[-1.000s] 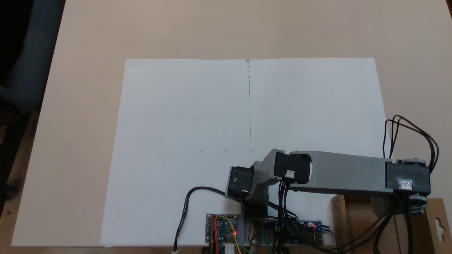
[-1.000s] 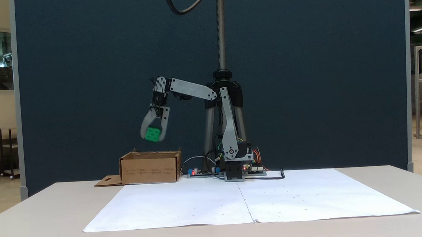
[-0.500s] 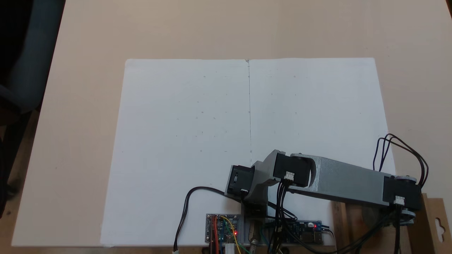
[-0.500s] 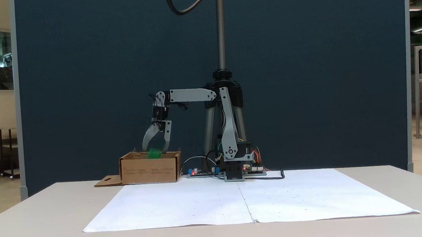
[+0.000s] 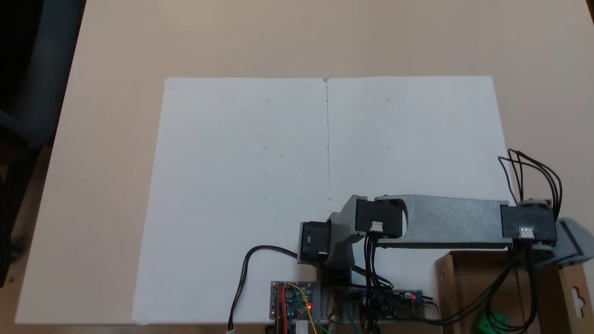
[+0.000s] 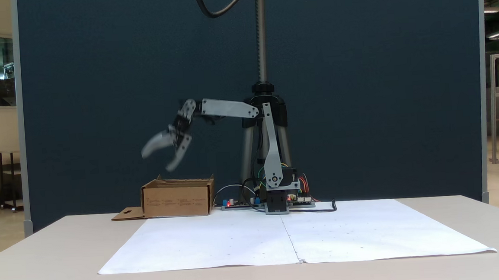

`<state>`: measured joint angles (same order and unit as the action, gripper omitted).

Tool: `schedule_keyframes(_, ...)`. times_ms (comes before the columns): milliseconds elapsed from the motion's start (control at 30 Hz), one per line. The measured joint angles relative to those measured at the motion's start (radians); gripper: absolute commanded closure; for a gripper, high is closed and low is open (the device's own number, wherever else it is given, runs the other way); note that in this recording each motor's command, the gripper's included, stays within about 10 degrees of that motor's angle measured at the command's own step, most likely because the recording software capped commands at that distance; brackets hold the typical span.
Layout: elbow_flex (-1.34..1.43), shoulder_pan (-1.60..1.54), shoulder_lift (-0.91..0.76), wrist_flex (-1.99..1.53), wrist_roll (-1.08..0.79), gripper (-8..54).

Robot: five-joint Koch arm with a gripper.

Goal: Grasp a green dice and put it in the bin.

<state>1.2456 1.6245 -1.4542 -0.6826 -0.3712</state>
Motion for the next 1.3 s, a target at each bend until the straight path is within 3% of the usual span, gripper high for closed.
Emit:
schedule_keyframes(267, -0.109, -0.339, -0.106, -0.002, 0.196, 3.3)
schedule_keyframes(700, -0.034, -1.071, -0.192, 0.0, 0.21, 2.9)
schedule_keyframes(1033, 0.808, -1.488, -0.442, 0.348, 0.224, 2.8)
schedule_keyframes(1300, 1.197, -1.566, -0.561, 0.652, 0.225, 2.0)
